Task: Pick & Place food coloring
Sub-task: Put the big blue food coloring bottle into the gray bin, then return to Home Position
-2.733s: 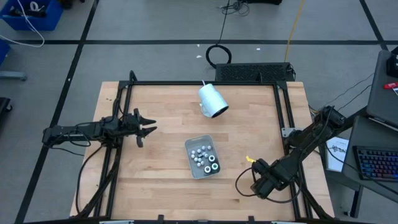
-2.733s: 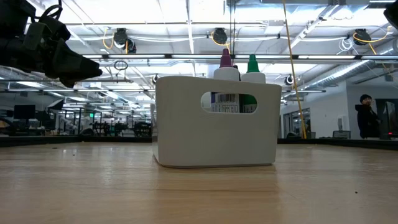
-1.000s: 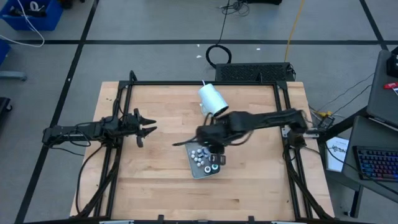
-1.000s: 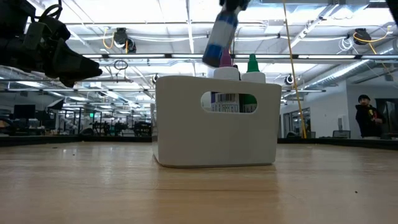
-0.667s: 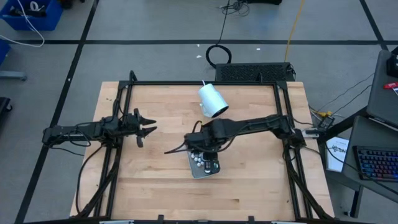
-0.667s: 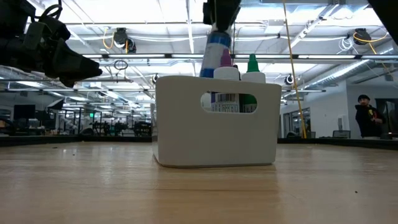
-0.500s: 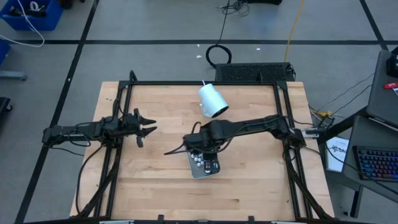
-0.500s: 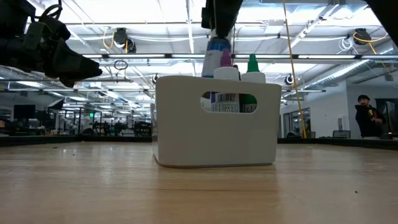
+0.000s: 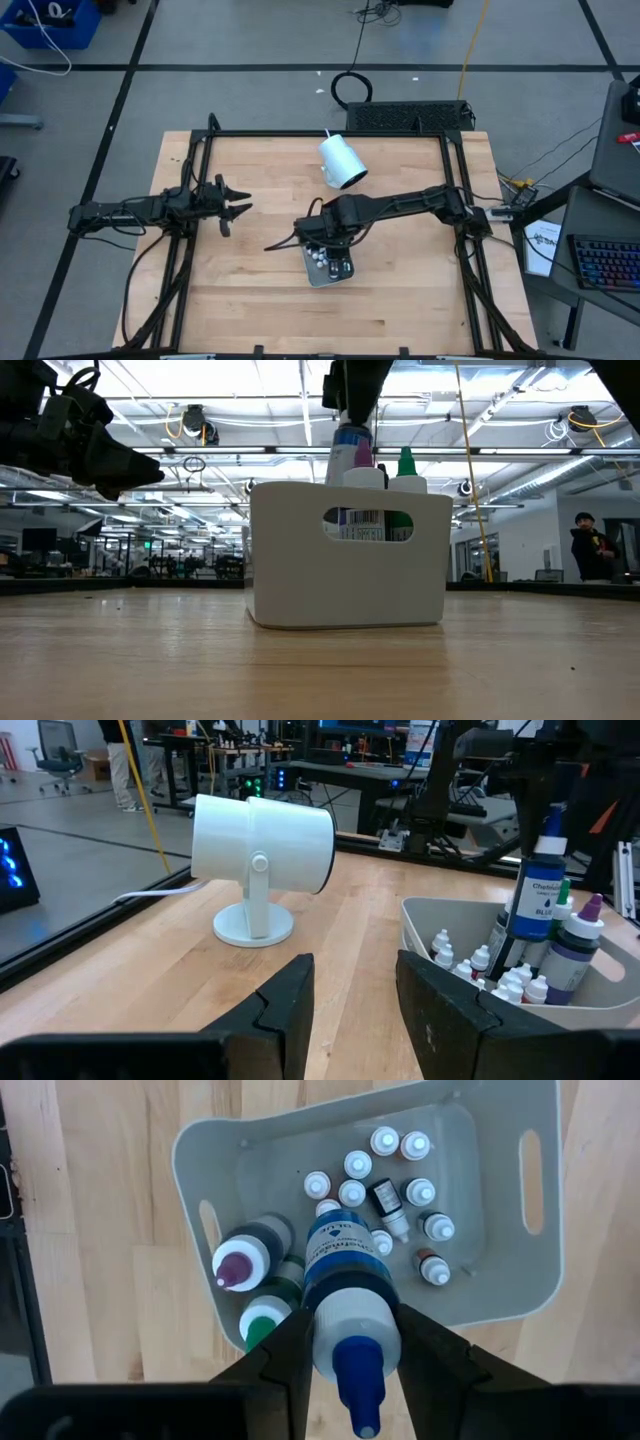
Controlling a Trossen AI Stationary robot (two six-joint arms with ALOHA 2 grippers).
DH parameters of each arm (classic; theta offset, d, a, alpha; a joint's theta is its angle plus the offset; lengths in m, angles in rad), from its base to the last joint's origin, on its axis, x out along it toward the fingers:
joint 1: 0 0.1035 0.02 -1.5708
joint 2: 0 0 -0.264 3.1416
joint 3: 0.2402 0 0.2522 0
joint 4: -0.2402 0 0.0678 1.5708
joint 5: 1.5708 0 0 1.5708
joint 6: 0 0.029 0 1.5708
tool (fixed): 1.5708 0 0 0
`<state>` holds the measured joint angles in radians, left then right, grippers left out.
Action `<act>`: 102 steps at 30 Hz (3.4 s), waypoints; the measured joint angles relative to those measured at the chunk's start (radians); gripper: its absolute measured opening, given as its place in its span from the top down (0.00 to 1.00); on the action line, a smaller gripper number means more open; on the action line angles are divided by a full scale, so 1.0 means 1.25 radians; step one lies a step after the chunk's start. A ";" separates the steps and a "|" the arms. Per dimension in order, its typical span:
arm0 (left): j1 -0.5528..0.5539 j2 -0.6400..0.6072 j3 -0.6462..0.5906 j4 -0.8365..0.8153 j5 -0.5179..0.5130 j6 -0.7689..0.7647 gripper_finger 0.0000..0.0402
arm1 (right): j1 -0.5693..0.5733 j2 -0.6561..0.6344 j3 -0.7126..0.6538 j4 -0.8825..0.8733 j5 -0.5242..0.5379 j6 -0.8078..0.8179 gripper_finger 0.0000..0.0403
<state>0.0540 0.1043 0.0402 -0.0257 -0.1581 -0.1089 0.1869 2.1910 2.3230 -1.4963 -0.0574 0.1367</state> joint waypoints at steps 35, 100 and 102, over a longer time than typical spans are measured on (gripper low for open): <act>0.000 0.000 0.000 0.000 0.000 0.000 0.63 | 0.028 0.000 -0.147 0.088 -0.060 -0.039 0.74; 0.000 0.000 0.000 0.000 0.000 0.000 0.63 | 0.131 -0.929 -1.346 1.087 0.482 0.200 0.37; 0.000 0.000 0.000 0.000 0.000 0.000 0.63 | 0.109 -0.988 -1.446 1.216 0.459 0.171 0.37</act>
<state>0.0536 0.1043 0.0402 -0.0257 -0.1577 -0.1089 0.3227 0.9567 0.5156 0.0236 0.5165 0.3502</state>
